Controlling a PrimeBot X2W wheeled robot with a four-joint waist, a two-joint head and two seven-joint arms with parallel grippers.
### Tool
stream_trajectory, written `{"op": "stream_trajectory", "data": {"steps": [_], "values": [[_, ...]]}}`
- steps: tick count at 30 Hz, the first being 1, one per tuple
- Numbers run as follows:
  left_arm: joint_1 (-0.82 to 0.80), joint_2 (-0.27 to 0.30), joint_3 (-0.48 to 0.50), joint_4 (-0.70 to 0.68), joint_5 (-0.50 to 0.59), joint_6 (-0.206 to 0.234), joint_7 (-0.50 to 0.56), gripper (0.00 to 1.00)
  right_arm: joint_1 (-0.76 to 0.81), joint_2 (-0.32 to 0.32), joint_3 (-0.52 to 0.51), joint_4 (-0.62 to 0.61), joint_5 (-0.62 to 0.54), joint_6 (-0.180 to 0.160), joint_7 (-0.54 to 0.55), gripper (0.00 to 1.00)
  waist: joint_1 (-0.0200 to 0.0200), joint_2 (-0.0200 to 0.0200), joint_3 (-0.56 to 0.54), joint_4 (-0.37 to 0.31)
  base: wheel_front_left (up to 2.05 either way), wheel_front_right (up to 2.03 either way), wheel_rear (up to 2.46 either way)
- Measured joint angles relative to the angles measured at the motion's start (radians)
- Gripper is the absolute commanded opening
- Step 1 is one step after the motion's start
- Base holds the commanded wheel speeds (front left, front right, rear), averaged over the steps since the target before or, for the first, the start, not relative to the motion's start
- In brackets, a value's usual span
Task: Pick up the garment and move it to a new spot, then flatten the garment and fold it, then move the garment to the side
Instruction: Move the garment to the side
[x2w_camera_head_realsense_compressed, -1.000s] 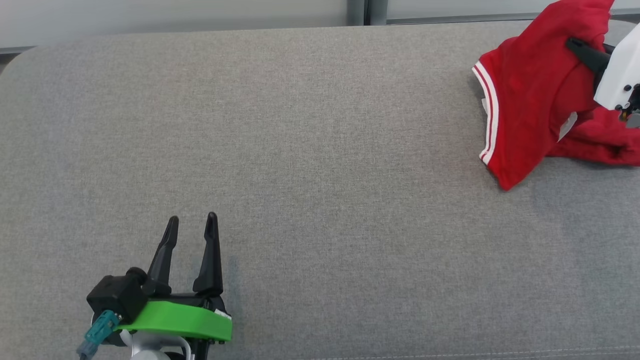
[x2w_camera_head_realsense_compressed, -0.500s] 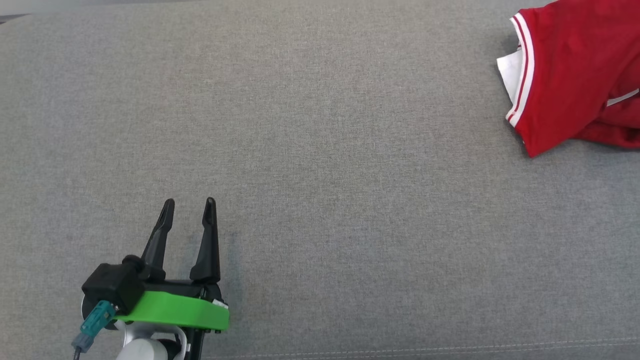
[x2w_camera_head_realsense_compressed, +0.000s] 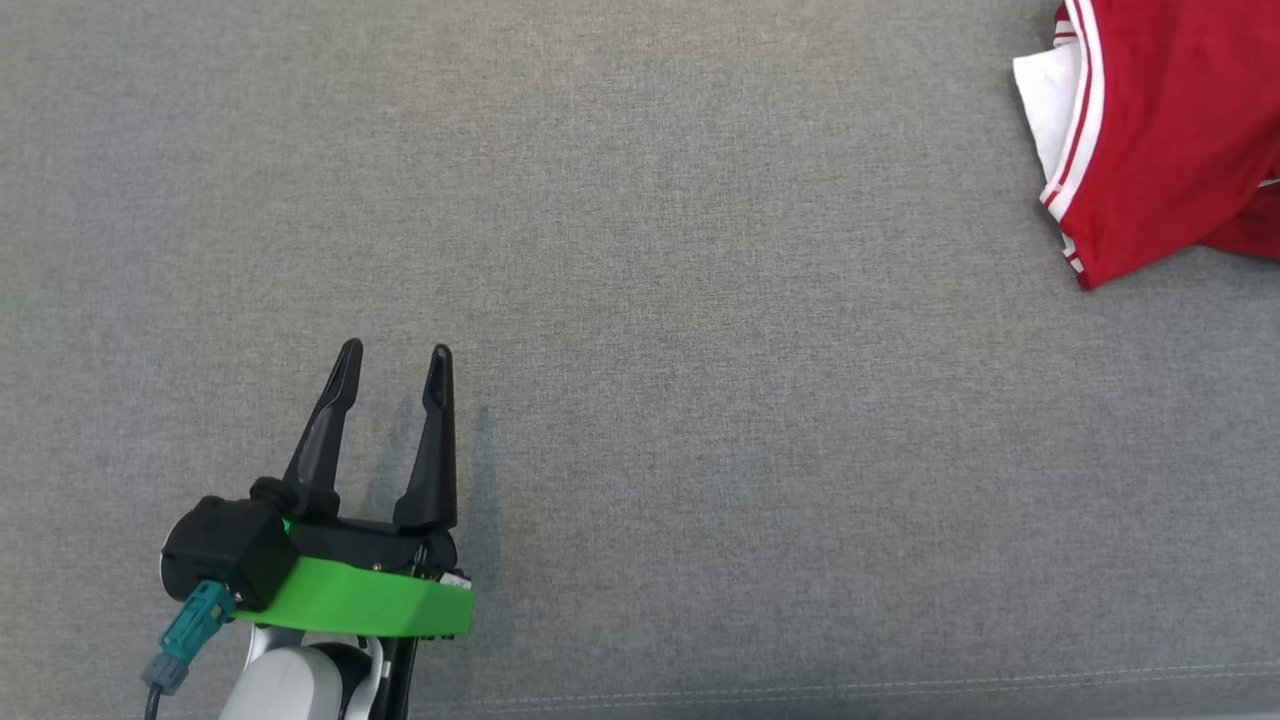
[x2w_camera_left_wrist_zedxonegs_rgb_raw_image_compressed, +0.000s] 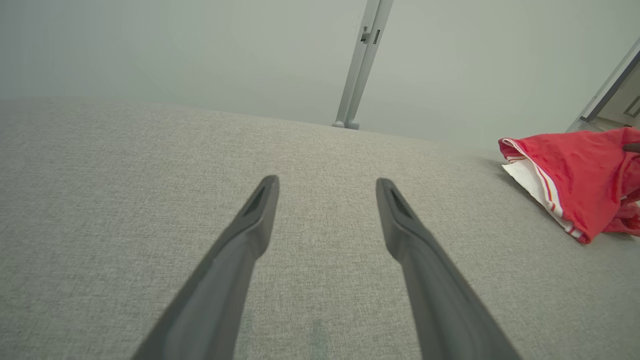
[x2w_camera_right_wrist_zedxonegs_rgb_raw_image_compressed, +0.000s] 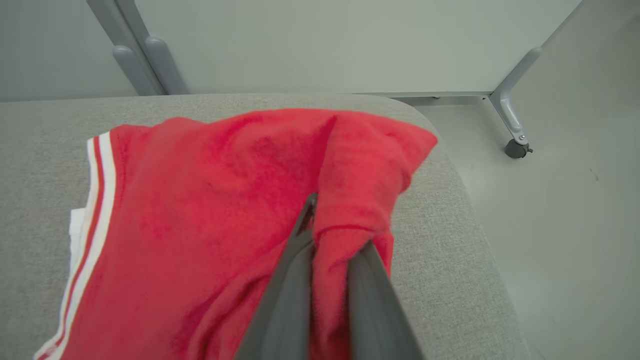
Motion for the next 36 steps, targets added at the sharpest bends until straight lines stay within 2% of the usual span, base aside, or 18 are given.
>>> {"op": "stream_trajectory", "data": {"steps": [3,4,7,8,9,25,36], "values": [[0.000,0.002,0.000,-0.002,0.003,0.000,0.000,1.00,0.003,0.000,0.001,0.020,-0.017,-0.015,-0.029,0.00,0.0000,0.0000,0.015,-0.001,0.00,0.00,0.00],[0.000,0.002,0.000,-0.003,0.003,0.000,0.002,1.00,0.003,0.000,0.001,0.028,-0.019,-0.016,-0.038,0.05,0.0000,0.0000,0.019,-0.001,0.00,0.00,0.00],[0.000,0.007,0.001,-0.005,0.003,0.000,0.009,1.00,0.004,0.008,-0.003,0.048,-0.021,-0.025,-0.060,0.47,0.0000,0.0000,0.031,-0.003,0.00,0.00,0.00],[0.000,0.009,0.002,-0.006,0.003,0.000,0.009,1.00,0.004,0.012,-0.004,0.053,-0.021,-0.025,-0.067,0.80,0.0000,0.0000,0.034,-0.003,0.00,0.00,0.00],[0.000,0.010,0.002,-0.006,0.005,0.000,0.009,1.00,0.005,0.015,-0.007,0.061,-0.021,-0.026,-0.075,1.00,0.0000,0.0000,0.037,-0.005,0.00,0.00,0.00],[-0.001,0.022,0.005,-0.023,0.010,0.002,0.027,1.00,0.063,0.028,-0.030,0.163,-0.009,-0.043,-0.147,1.00,0.0000,0.0000,0.049,-0.025,0.00,0.00,0.00],[-0.001,0.033,0.030,-0.030,0.016,0.006,0.031,1.00,0.066,0.082,-0.050,0.186,0.010,-0.049,-0.227,1.00,0.0000,0.0000,0.049,-0.050,0.00,0.00,0.00]]}}
